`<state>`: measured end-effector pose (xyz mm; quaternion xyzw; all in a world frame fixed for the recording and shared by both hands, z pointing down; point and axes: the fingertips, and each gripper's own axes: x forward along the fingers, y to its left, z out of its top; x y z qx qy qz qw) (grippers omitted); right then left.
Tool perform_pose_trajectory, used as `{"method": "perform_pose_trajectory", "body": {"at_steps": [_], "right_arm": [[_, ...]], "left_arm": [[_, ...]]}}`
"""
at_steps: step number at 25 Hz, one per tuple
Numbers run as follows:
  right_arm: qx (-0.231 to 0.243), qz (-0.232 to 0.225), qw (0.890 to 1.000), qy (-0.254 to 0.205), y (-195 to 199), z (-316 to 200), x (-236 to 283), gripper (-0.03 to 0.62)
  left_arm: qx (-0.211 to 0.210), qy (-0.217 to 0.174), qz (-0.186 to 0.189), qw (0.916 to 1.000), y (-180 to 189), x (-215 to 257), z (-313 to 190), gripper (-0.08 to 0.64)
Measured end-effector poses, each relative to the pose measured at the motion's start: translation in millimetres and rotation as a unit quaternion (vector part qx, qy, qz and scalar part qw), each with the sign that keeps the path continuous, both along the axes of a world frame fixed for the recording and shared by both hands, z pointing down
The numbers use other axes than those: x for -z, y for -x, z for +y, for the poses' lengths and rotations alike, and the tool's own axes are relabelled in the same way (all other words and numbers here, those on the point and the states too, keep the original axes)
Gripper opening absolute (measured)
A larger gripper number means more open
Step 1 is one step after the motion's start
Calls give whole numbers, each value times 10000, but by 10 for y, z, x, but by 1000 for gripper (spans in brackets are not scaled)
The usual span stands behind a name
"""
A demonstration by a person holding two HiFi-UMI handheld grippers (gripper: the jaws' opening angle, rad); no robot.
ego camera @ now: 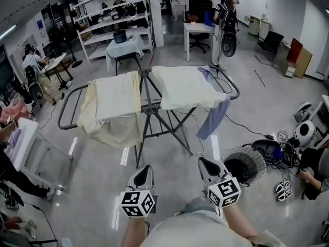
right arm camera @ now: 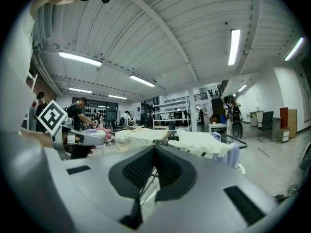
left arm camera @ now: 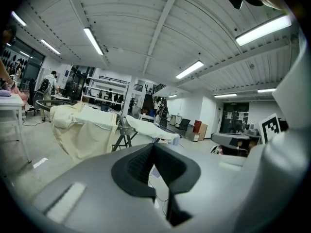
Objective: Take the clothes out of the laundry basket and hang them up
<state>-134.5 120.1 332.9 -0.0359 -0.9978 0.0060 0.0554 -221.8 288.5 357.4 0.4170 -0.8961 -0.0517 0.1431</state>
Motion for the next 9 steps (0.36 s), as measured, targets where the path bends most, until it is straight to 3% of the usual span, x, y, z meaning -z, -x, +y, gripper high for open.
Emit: {"method": "perform_pose_trajectory", "body": {"at_steps": [9], "right_arm": [[-9, -8, 10000, -4, 31, -14, 36, 0]], "left_arm": [[-33, -12, 15, 10000, 7, 35, -35, 11]]}}
